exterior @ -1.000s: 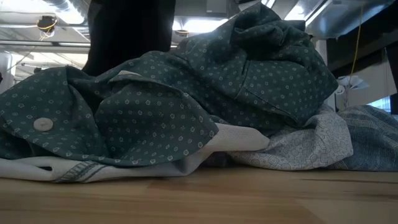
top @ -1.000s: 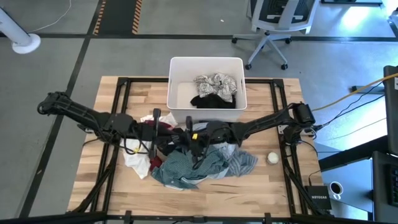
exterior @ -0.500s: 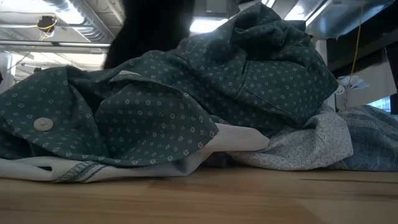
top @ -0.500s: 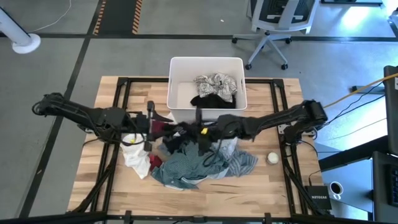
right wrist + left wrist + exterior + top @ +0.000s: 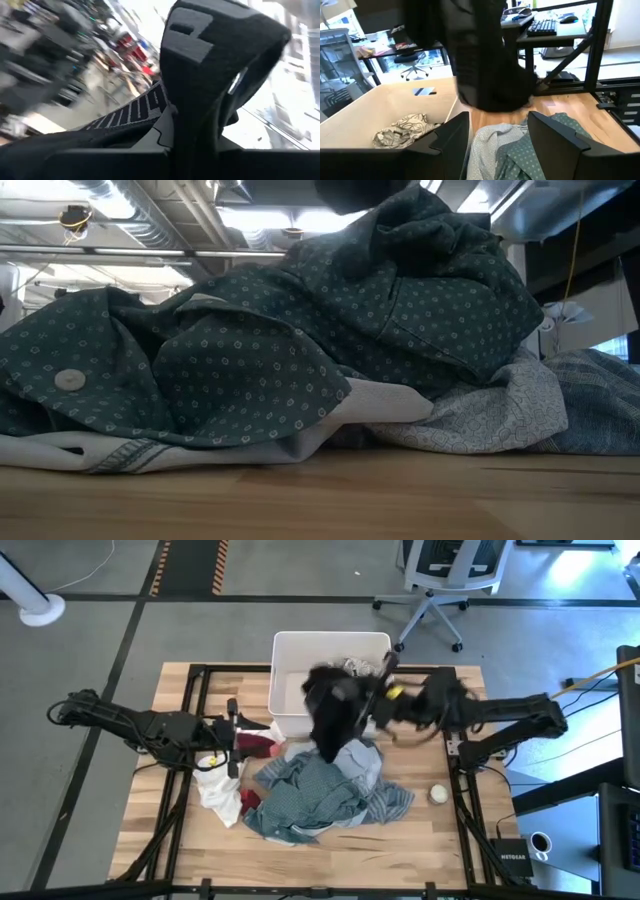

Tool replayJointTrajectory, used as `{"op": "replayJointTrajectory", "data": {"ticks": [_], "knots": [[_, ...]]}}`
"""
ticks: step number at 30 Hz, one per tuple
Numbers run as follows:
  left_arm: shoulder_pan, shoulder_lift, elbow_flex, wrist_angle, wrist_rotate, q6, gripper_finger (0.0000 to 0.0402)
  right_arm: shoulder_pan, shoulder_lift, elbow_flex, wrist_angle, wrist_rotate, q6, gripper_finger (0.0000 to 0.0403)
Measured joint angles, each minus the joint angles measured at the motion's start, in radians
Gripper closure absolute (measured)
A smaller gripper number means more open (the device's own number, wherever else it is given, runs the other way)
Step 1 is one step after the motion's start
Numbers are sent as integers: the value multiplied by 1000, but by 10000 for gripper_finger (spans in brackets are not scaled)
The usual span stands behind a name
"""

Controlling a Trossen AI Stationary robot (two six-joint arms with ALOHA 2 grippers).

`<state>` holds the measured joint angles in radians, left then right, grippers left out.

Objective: Sort clothes
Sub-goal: Put the black boxer into the white bin

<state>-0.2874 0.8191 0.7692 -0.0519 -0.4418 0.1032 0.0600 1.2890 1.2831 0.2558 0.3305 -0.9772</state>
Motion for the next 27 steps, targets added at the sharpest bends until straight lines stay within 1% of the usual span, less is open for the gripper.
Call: {"op": "replayJointTrajectory", "data": {"ticks": [6, 12, 18, 22, 27], "knots": [[0, 0, 0, 1, -2, 1, 205, -150, -75, 0, -44, 1, 29, 383], [0, 0, 0, 0, -2, 9, 205, -257, -76, 0, -151, -11, 55, 383], [0, 0, 0, -34, -2, 9, 205, -313, -75, -1, -375, -17, 56, 382], [0, 0, 0, -34, -2, 11, 206, -334, -72, -1, -457, -17, 59, 382], [0, 0, 0, -35, -2, 3, 206, -343, -40, -1, -537, -28, 109, 382]]}}
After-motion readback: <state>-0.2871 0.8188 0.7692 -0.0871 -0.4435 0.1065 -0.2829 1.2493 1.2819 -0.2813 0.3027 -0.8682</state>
